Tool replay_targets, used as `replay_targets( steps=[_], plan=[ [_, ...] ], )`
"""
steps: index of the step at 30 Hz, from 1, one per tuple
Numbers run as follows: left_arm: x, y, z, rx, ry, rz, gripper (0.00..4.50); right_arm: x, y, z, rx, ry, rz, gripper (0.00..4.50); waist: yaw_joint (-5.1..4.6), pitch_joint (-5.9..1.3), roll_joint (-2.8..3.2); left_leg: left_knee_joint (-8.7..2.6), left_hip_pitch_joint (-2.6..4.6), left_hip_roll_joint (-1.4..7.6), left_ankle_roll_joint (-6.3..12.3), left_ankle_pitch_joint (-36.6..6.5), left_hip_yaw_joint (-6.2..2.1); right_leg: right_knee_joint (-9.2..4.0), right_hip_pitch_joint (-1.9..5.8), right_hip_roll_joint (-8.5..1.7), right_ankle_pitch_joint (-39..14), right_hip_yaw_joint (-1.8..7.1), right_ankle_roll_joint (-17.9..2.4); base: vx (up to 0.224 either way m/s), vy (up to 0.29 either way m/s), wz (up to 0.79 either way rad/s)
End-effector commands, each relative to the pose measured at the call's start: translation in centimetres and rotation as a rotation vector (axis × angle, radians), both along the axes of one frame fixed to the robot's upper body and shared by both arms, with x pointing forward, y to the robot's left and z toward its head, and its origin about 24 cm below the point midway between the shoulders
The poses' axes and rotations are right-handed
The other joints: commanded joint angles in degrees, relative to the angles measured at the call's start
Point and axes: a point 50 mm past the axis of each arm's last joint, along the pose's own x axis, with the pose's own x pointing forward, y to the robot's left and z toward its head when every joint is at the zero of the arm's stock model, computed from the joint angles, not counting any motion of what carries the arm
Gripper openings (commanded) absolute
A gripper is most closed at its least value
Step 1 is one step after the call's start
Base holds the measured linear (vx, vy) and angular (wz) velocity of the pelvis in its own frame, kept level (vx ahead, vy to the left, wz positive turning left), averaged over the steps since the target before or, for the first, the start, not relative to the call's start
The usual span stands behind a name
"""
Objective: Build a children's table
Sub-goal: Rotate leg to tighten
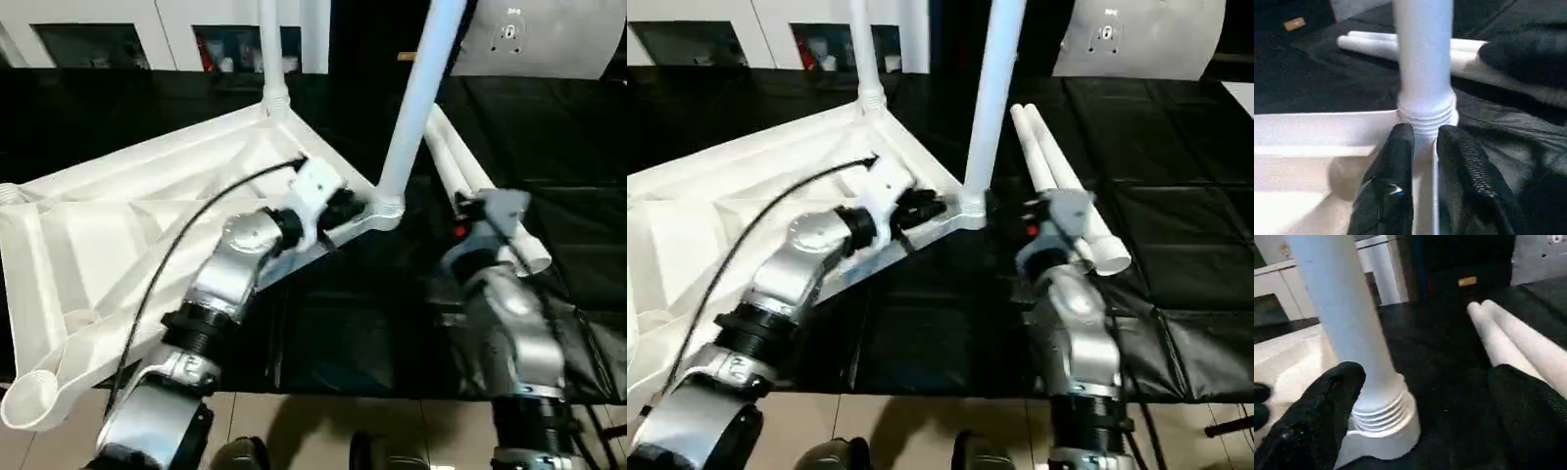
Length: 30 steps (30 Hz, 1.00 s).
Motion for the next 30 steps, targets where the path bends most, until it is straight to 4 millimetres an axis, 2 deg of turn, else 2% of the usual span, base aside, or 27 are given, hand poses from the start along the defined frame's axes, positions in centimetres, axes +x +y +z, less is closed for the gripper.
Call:
replay_targets(
  steps=[1,3,4,5,6,7,8,9,10,11,12,13,14,15,16,17,21,22,23,25,26,27,28,29,30],
  plan=[
    [0.0,1.4,0.5,0.003,0.002,0.047,0.95,-0.3,0.4,-0.6,-0.038,0.054,0.040,4.50,0.07,-4.97,-0.68,-3.07,0.10,2.39,6.64,-4.95,-0.65,-3.70,4.00,-4.32,-9.48,2.96,-12.70,0.000,0.000,0.00],
    [-0.1,2.8,0.9,0.050,-0.020,0.090,0.95,-0.7,1.3,-1.1,-0.140,0.076,0.137,4.50,0.00,-4.86,-0.53,-3.07,0.24,2.40,5.97,-6.26,-0.60,-3.92,3.84,-4.24,-11.53,2.91,-12.34,0.000,0.000,0.00],
    [-0.1,2.8,0.9,0.050,-0.020,0.090,0.95,-0.7,1.3,-1.1,-0.140,0.076,0.137,4.50,-0.08,-4.79,-0.53,-3.12,0.23,2.41,5.78,-6.63,-0.64,-4.01,3.87,-4.32,-12.27,2.94,-12.06,0.000,0.000,0.00],
    [-0.4,3.9,1.1,0.100,-0.027,0.094,0.95,-0.9,2.0,-1.4,-0.179,0.087,0.194,4.50,-0.05,-4.73,-0.59,-3.18,0.35,2.50,5.25,-7.51,-0.65,-4.12,3.71,-4.31,-13.88,2.94,-11.66,0.000,0.000,0.00],
    [-1.3,5.5,1.3,0.182,-0.029,0.073,0.78,-1.3,3.0,-1.9,-0.225,0.117,0.276,4.50,-0.01,-4.76,-0.73,-3.24,0.19,2.55,5.00,-7.44,-0.77,-4.05,3.92,-4.44,-14.24,2.95,-11.38,0.000,0.000,0.00],
    [-1.5,5.8,1.3,0.196,-0.025,0.072,0.78,-1.4,3.2,-2.0,-0.234,0.122,0.290,4.50,-0.29,-4.68,-0.54,-3.45,0.06,2.72,4.64,-7.14,-0.98,-3.77,3.90,-4.44,-14.20,2.95,-11.28,0.000,0.000,0.00],
    [-1.8,6.3,1.3,0.219,-0.018,0.073,0.67,-1.5,3.4,-2.2,-0.250,0.129,0.312,4.50,-0.55,-4.59,-0.42,-3.37,0.54,2.89,4.28,-8.07,-0.86,-3.88,3.40,-4.41,-14.85,3.07,-11.47,0.000,0.000,0.00],
    [-2.0,6.7,1.4,0.232,-0.012,0.077,0.57,-1.6,3.6,-2.3,-0.261,0.135,0.327,4.50,-0.68,-4.49,-0.34,-3.38,0.42,2.74,3.92,-8.28,-0.78,-3.97,3.46,-4.30,-15.37,3.10,-11.43,0.000,0.000,0.00],
    [-2.4,7.4,1.4,0.266,-0.002,0.086,0.49,-1.6,4.1,-2.6,-0.267,0.153,0.355,4.50,-0.56,-4.49,-0.45,-3.39,0.64,2.75,3.87,-8.54,-0.68,-4.21,3.28,-4.27,-15.81,3.15,-11.30,0.000,0.000,0.00],
    [-3.1,8.5,1.4,0.316,0.019,0.095,0.40,-1.5,4.7,-2.7,-0.287,0.169,0.397,4.50,-0.51,-4.53,-0.54,-3.55,0.48,2.96,3.49,-8.11,-0.91,-3.70,3.51,-4.41,-15.12,3.18,-11.67,0.000,0.000,0.00],
    [-3.4,8.9,1.4,0.337,0.026,0.096,0.30,-1.4,5.0,-2.8,-0.294,0.174,0.413,4.50,-0.55,-4.47,-0.33,-3.57,0.40,2.92,3.41,-8.04,-0.94,-3.60,3.39,-4.34,-14.68,3.18,-11.74,0.000,0.000,0.00],
    [-4.2,9.6,1.5,0.362,0.048,0.090,0.20,-1.1,5.5,-2.7,-0.316,0.175,0.443,4.50,-0.66,-4.40,-0.43,-3.58,0.48,2.87,3.25,-8.18,-0.85,-3.65,3.30,-4.25,-14.71,3.21,-11.67,0.000,0.000,0.00],
    [-4.4,9.7,1.6,0.360,0.054,0.085,0.20,-0.8,5.6,-2.6,-0.322,0.174,0.453,4.50,-0.80,-4.36,-0.23,-3.64,0.42,2.92,2.94,-8.48,-1.01,-3.53,3.38,-4.39,-14.72,3.21,-12.16,0.000,0.000,0.00],
    [-4.7,9.8,1.7,0.352,0.059,0.076,0.12,-0.5,5.7,-2.5,-0.335,0.177,0.465,4.50,-0.92,-4.15,-0.28,-3.59,0.54,2.80,2.55,-9.30,-0.87,-3.77,3.21,-4.34,-15.67,3.28,-12.14,0.000,0.000,0.00],
    [-4.9,9.8,1.8,0.344,0.063,0.072,0.05,-0.3,5.7,-2.4,-0.349,0.178,0.472,4.50,-0.71,-4.27,-0.07,-3.47,0.87,2.86,2.25,-9.75,-0.84,-3.79,3.08,-4.44,-16.10,3.31,-12.27,0.000,0.000,0.00],
    [-5.2,9.9,2.1,0.328,0.073,0.065,0.05,0.1,5.7,-2.4,-0.377,0.184,0.489,4.50,-0.68,-4.15,-0.38,-3.53,0.68,2.86,1.97,-10.00,-0.90,-3.60,3.21,-4.50,-16.44,3.34,-12.33,0.000,0.000,0.00],
    [-6.0,10.1,2.4,0.328,0.098,0.025,0.05,1.9,5.1,-2.6,-0.469,0.229,0.514,4.50,-0.72,-3.95,-0.48,-3.45,0.52,2.55,1.70,-10.09,-0.96,-3.55,3.24,-4.43,-16.73,3.30,-12.51,0.000,0.000,0.00],
    [-6.1,10.2,2.5,0.330,0.103,0.018,0.05,2.2,4.9,-2.7,-0.485,0.235,0.511,4.50,-0.53,-3.84,-0.47,-3.34,0.66,2.52,1.76,-10.13,-0.77,-3.84,3.09,-4.38,-16.99,3.42,-11.93,0.000,0.000,0.00],
    [-6.5,10.2,2.6,0.338,0.118,-0.004,0.05,3.4,4.5,-2.7,-0.532,0.253,0.495,4.50,-0.66,-3.94,-0.50,-3.30,0.66,2.55,1.73,-10.21,-0.88,-3.61,3.09,-4.54,-16.97,3.38,-12.35,0.000,0.000,0.00],
    [-6.8,10.1,2.7,0.334,0.132,-0.018,0.05,4.6,4.2,-2.5,-0.532,0.256,0.467,4.50,-1.05,-3.68,-0.50,-3.33,0.36,2.42,1.69,-10.62,-0.92,-3.74,3.20,-4.54,-17.88,3.26,-12.84,0.000,0.000,0.00],
    [-6.9,10.1,2.8,0.327,0.138,-0.020,0.05,5.3,4.3,-2.1,-0.512,0.239,0.442,4.50,-0.98,-3.61,-0.12,-3.22,0.64,2.54,1.57,-10.99,-0.92,-3.75,3.02,-4.72,-18.28,3.33,-13.12,0.000,0.000,0.00],
    [-7.0,10.1,2.8,0.325,0.142,-0.021,0.05,6.0,4.4,-1.6,-0.484,0.222,0.410,4.50,-1.21,-3.71,-0.09,-3.15,0.61,2.54,1.51,-10.96,-0.85,-3.65,3.00,-4.59,-17.50,3.36,-13.58,0.000,0.000,0.00],
    [-7.0,10.1,2.8,0.325,0.143,-0.020,0.05,6.1,4.5,-1.5,-0.477,0.217,0.402,4.50,-1.15,-3.67,-0.20,-3.19,0.50,2.49,1.58,-10.80,-0.83,-3.69,3.11,-4.48,-17.07,3.32,-13.51,0.000,0.000,0.00],
    [-7.0,10.0,2.9,0.326,0.147,-0.019,0.05,7.1,4.8,-0.7,-0.453,0.169,0.346,4.50,-1.03,-3.77,-0.20,-3.18,0.53,2.58,1.68,-10.03,-0.81,-3.38,3.12,-4.47,-15.53,3.34,-13.60,0.000,0.000,0.00],
    [-7.0,10.0,2.9,0.326,0.148,-0.018,0.05,7.3,4.9,-0.6,-0.452,0.162,0.340,4.50,-1.16,-3.80,-0.11,-3.15,0.55,2.56,1.72,-9.85,-0.78,-3.33,3.06,-4.43,-14.82,3.25,-14.31,0.000,0.000,0.00]
  ],
)
